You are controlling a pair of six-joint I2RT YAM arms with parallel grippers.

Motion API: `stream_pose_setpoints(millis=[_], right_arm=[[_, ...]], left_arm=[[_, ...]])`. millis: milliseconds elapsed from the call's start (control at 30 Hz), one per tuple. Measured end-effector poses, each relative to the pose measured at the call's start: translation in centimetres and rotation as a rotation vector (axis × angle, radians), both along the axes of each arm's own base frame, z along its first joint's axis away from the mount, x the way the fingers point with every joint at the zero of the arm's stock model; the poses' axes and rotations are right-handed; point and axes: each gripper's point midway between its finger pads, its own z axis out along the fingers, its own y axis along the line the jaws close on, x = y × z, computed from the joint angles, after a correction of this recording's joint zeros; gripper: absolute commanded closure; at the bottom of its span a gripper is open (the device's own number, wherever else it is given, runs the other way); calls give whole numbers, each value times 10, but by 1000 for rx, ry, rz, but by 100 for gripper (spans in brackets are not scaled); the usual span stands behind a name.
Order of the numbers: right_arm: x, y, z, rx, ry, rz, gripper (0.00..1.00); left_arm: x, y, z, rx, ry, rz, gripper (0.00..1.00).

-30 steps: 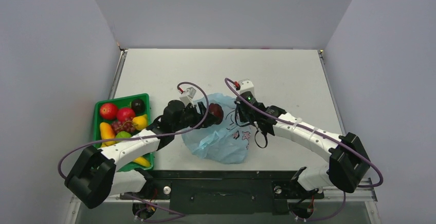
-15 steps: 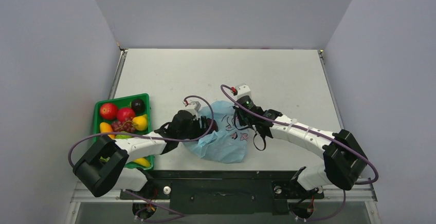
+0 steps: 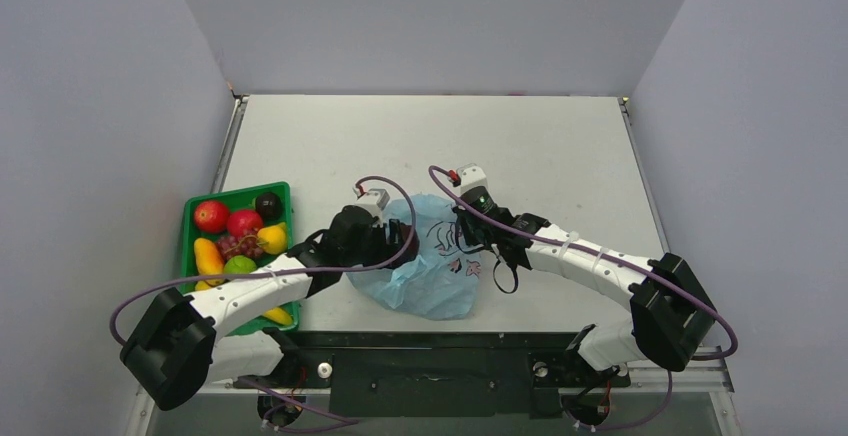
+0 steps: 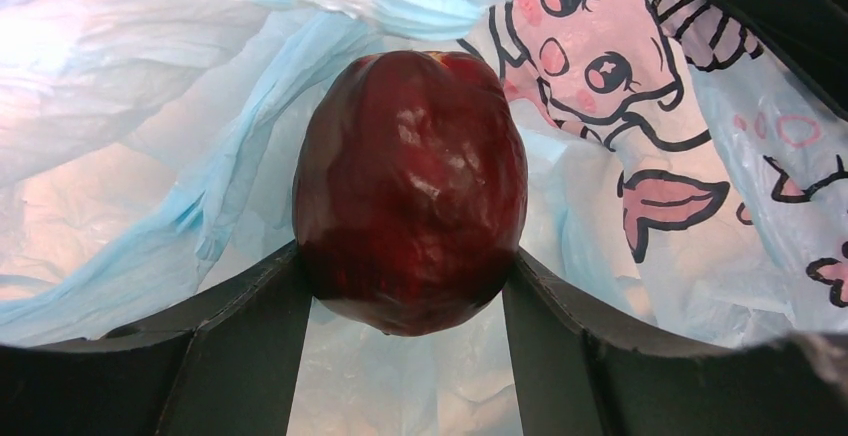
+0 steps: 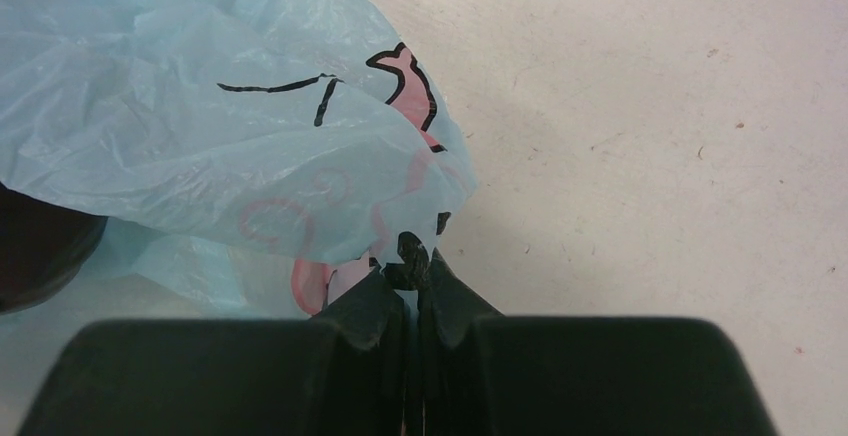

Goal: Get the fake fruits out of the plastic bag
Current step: Place the fake fruit in the plastic bag, then take out the fake fruit from the plastic bag.

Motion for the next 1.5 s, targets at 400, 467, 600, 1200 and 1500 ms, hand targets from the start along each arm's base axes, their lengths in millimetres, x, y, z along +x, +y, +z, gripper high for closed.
stream_pose_setpoints(millis=[400, 467, 600, 1200, 1500], right_arm=[[-1, 1, 7, 10, -15, 11, 100], [-1, 2, 7, 9, -18, 13, 100], [1, 4, 9, 5, -34, 34, 100], [1, 11, 12, 18, -51, 64, 100], [0, 13, 12, 25, -44, 73, 100]], left_arm=[[-2, 7, -14, 62, 22, -18, 3], [-3, 8, -11, 53, 10, -21, 3], [-7, 9, 6, 5, -34, -25, 3], [2, -12, 6, 54, -56, -90, 9], [14, -22, -28, 165, 0, -113, 33]])
